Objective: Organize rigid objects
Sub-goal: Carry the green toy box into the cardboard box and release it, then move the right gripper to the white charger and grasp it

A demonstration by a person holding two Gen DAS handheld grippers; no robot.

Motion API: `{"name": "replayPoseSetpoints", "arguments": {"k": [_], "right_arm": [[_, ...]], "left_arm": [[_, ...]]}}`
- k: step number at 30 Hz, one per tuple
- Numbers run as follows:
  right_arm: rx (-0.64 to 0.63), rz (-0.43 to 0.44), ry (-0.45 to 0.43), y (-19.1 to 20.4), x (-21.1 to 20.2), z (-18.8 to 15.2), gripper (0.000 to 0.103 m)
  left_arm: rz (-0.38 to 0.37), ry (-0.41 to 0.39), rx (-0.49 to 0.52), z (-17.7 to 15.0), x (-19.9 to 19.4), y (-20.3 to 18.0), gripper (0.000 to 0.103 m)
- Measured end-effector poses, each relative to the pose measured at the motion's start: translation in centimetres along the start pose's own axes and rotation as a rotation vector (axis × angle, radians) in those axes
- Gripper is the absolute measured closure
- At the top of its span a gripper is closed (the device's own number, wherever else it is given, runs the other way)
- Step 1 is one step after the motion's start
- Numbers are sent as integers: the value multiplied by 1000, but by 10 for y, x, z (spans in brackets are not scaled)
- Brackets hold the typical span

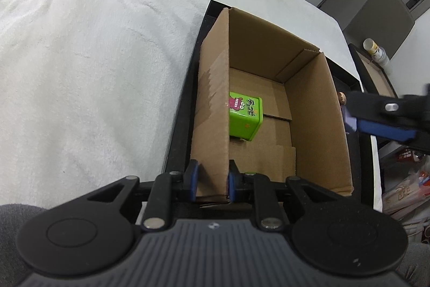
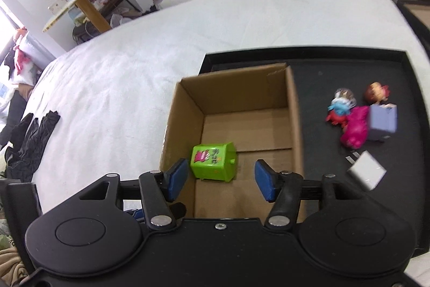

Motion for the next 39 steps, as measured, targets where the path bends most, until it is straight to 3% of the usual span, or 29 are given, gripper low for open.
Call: {"name": "replayPoseSetpoints", "arguments": {"k": [12, 21, 30, 39], "right_arm": [[46, -33, -95, -49, -37, 18, 46], [116, -82, -137, -95, -53, 21, 46], [140, -112, -89, -133, -42, 21, 43], [90, -145, 33, -159, 6, 16, 37]], "left_arm": [[86, 1, 104, -2, -2, -15, 87], [123, 13, 124, -2, -2, -21, 89], [145, 19, 123, -2, 0, -22, 90], [169, 27, 135, -2, 0, -25, 90]]}}
Point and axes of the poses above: each gripper's, at about its wrist camera, not at the fingertips, and x roughly the way its jaws point, y to its left, z to its top, the point moved 6 cm from there along x, roughly the way its jaws point, and after that the axes turned 10 degrees about x, right-handed, at the moved point
